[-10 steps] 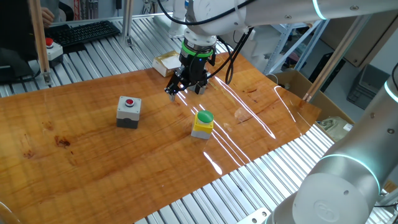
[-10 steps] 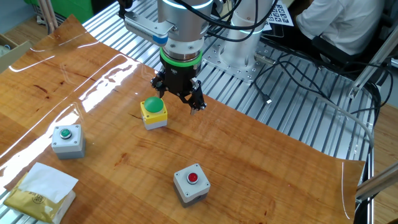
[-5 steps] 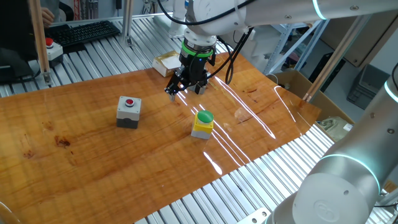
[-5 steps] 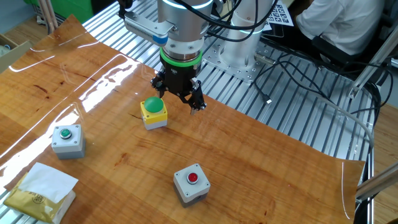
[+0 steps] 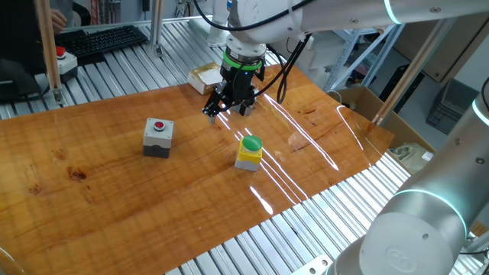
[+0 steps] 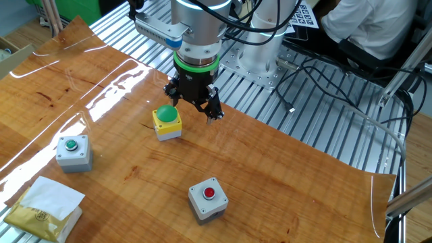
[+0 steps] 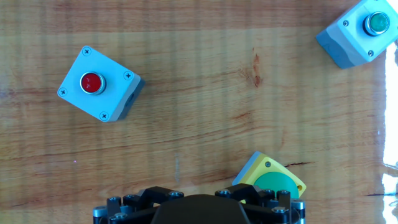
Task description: Press three buttons from left to right in sequence
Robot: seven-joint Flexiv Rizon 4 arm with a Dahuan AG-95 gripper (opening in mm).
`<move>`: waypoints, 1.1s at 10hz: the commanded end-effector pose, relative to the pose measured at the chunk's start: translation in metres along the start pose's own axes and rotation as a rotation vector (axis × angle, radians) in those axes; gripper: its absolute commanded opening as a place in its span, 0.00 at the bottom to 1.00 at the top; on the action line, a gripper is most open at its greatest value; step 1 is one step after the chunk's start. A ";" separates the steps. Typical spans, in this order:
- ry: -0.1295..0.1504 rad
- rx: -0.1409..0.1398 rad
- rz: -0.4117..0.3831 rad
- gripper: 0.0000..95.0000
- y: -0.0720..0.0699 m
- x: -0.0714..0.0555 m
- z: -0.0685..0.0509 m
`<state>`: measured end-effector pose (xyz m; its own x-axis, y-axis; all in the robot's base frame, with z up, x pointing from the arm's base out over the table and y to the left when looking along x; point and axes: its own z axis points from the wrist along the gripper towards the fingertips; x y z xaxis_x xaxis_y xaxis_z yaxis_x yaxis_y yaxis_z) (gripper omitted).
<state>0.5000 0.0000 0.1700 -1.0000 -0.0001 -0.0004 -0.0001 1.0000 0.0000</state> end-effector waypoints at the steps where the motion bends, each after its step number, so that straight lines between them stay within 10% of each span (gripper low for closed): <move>1: 0.014 -0.010 0.062 0.00 0.000 0.000 0.000; 11: 0.017 -0.011 0.060 0.00 0.001 0.004 0.002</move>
<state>0.4965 0.0012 0.1678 -0.9981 0.0596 0.0176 0.0598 0.9982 0.0109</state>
